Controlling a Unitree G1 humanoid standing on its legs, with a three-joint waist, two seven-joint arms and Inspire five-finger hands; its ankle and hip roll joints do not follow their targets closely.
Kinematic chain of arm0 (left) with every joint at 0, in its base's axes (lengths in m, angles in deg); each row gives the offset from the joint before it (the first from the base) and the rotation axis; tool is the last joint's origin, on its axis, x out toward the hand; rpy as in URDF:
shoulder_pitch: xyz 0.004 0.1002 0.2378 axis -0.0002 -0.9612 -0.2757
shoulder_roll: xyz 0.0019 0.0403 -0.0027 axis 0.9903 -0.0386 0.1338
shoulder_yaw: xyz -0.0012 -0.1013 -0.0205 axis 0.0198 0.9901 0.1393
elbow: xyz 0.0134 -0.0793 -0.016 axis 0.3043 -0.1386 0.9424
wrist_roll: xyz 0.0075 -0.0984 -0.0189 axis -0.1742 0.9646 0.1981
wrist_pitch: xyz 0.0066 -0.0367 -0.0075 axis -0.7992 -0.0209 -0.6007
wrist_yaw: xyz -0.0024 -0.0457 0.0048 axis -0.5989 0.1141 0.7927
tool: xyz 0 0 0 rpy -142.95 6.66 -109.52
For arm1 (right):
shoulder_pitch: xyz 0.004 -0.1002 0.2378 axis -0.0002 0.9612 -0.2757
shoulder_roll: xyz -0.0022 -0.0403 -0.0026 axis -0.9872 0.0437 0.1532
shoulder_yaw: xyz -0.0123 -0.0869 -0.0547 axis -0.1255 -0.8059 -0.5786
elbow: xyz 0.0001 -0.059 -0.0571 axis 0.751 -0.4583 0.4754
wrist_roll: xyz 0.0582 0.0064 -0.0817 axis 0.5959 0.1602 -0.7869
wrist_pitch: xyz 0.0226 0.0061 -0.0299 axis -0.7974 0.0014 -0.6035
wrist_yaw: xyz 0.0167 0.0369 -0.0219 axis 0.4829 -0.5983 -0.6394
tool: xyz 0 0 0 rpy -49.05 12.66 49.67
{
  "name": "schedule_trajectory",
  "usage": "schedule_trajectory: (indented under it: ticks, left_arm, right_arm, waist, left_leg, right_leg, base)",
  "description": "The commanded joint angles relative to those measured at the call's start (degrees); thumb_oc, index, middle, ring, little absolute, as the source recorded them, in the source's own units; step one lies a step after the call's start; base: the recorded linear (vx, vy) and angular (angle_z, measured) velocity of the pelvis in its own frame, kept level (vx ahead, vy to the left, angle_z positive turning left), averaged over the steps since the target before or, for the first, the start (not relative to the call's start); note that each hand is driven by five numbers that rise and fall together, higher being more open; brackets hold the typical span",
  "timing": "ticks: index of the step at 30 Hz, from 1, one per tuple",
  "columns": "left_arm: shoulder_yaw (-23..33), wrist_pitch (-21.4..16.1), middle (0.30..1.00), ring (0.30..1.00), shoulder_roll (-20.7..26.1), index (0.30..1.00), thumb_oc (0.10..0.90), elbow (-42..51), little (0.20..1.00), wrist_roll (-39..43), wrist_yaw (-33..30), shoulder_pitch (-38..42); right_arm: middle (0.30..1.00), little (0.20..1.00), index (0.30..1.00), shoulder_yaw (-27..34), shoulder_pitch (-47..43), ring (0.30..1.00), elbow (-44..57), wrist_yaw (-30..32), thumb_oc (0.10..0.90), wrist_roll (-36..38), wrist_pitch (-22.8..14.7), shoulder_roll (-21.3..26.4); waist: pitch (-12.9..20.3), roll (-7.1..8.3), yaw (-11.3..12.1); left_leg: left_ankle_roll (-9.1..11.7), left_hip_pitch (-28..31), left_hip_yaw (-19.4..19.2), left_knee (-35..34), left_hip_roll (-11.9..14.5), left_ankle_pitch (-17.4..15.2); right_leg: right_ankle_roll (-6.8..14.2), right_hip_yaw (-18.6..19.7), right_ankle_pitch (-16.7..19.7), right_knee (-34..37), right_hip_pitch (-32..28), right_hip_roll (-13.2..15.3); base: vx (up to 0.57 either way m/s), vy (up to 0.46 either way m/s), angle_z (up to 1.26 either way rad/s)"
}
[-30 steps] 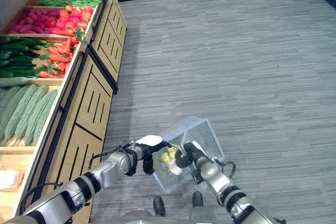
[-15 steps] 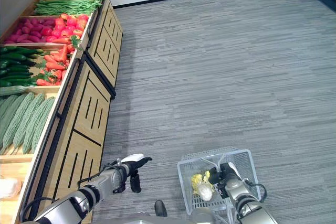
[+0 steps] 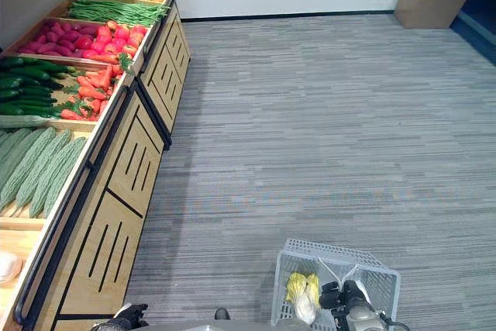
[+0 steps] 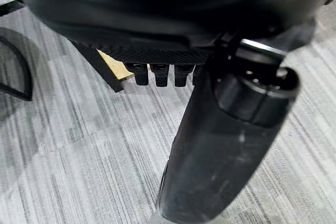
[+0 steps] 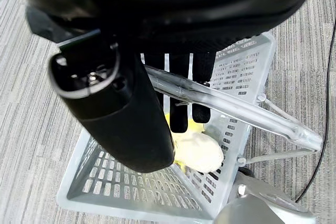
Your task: Get the vegetables into the basket
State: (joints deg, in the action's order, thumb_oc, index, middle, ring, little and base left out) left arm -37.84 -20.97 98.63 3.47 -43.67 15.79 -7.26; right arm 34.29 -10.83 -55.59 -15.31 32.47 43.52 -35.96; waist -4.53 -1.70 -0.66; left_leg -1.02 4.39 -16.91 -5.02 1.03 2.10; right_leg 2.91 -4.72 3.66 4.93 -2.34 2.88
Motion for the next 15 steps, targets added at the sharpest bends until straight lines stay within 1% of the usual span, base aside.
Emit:
schedule_trajectory:
  ticks: [1, 3, 6, 12, 15]
  left_arm:
    - [2.66, -0.19, 1.0, 1.0, -0.01, 1.0, 0.9, -2.83, 1.0, 2.34, -2.1, 4.66]
    - [4.11, 0.09, 1.0, 1.0, -0.58, 1.0, 0.9, -3.52, 1.0, 4.33, -2.35, 4.03]
    - [4.66, -0.02, 1.0, 1.0, -1.25, 1.0, 0.9, -3.58, 1.0, 4.94, -2.68, 3.43]
    - [3.21, -0.62, 1.0, 1.0, -1.64, 1.0, 0.9, -2.16, 1.0, 4.82, -2.83, 3.58]
    - [2.55, -0.8, 1.0, 1.0, -1.77, 1.0, 0.9, -1.6, 1.0, 5.0, -2.99, 4.04]
  right_arm:
    - [0.3, 0.3, 0.3, -1.18, -0.79, 0.3, -3.5, 0.29, 0.4, -2.71, 0.31, 1.64]
    - [0.3, 0.3, 0.3, -0.94, -0.62, 0.3, -4.25, 0.5, 0.4, -2.43, 0.34, 0.97]
    - [0.3, 0.3, 0.3, -1.03, 0.13, 0.3, -4.78, 0.35, 0.4, -2.42, 0.39, 0.05]
    - [0.3, 0.3, 0.3, -1.82, 0.66, 0.3, -6.7, 0.39, 0.4, -3.82, 0.79, -0.67]
    - [0.3, 0.3, 0.3, -2.12, 0.68, 0.3, -6.68, 0.43, 0.4, -4.12, 0.76, -0.79]
  waist:
    - [-0.96, 1.47, 0.72]
    - [-0.88, 1.6, 0.82]
    - [-0.84, 1.64, 0.8]
    - [-1.09, 1.93, 0.82]
    - [-1.15, 1.89, 0.74]
  left_leg:
    - [0.57, -0.03, 1.74, 3.94, -0.4, -6.11]
    - [0.58, -0.11, 1.84, 3.81, -0.41, -6.02]
    - [0.54, -0.06, 1.92, 3.42, -0.48, -5.83]
    - [0.35, -0.22, 2.17, 3.14, -0.61, -5.79]
    - [0.31, -0.27, 2.39, 1.19, -0.9, -4.75]
  right_leg:
    - [1.74, -2.75, -3.56, -3.06, 1.49, 2.72]
    - [1.75, -2.79, -3.51, -2.97, 1.59, 2.67]
    - [1.75, -2.81, -3.48, -2.91, 1.63, 2.6]
    - [1.93, -2.89, -3.39, -3.09, 1.95, 2.67]
    - [2.17, -3.13, -2.89, -2.86, 2.48, 2.75]
  base:
    - [0.0, 0.0, 0.0]
    - [0.0, 0.0, 0.0]
    - [0.0, 0.0, 0.0]
    - [0.0, 0.0, 0.0]
    - [-0.01, 0.01, 0.0]
